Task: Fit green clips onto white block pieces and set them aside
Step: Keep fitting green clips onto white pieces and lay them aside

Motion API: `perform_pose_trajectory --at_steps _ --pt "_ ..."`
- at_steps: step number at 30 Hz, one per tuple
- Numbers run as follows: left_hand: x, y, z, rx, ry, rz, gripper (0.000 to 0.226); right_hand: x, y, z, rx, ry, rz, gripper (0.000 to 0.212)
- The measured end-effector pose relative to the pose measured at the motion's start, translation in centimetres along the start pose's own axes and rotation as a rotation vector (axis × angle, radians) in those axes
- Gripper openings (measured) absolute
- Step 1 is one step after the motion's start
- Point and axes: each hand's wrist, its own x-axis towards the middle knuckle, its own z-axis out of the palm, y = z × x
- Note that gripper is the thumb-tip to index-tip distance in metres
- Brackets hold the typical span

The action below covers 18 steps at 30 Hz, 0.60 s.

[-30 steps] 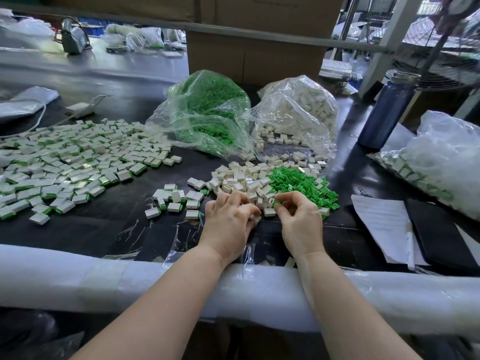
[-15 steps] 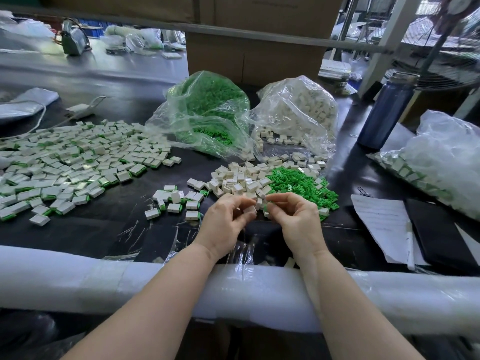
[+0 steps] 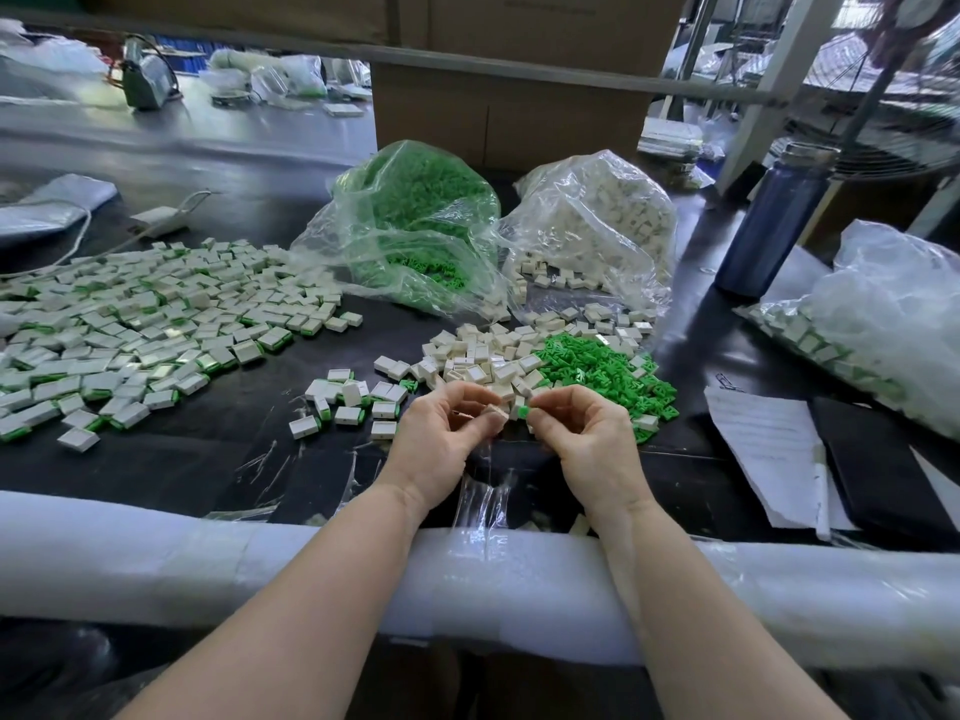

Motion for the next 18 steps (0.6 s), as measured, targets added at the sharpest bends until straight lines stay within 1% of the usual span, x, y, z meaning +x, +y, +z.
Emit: perform_pose_trajectory --at_steps 3,6,13,18 --pt "0.00 0.01 -0.09 -0.087 0.003 -0.023 0.014 -0.13 -0.17 0.02 0.022 -0.026 0.013 0.019" --pt "0.00 -0.04 -0.02 -0.118 -0.026 -0.037 0.013 -0.25 -0.36 0.09 0.030 -0.053 0.017 0.017" --pt "-0.07 0.05 0.24 -0.055 -0.071 -0.055 0.002 -0.25 -0.29 0.05 0.028 -0.030 0.004 0.018" --pt "-0.11 0.17 0.25 -0.057 -0.063 -0.079 0.004 -0.21 -0.03 0.30 0.012 -0.063 0.011 0.021"
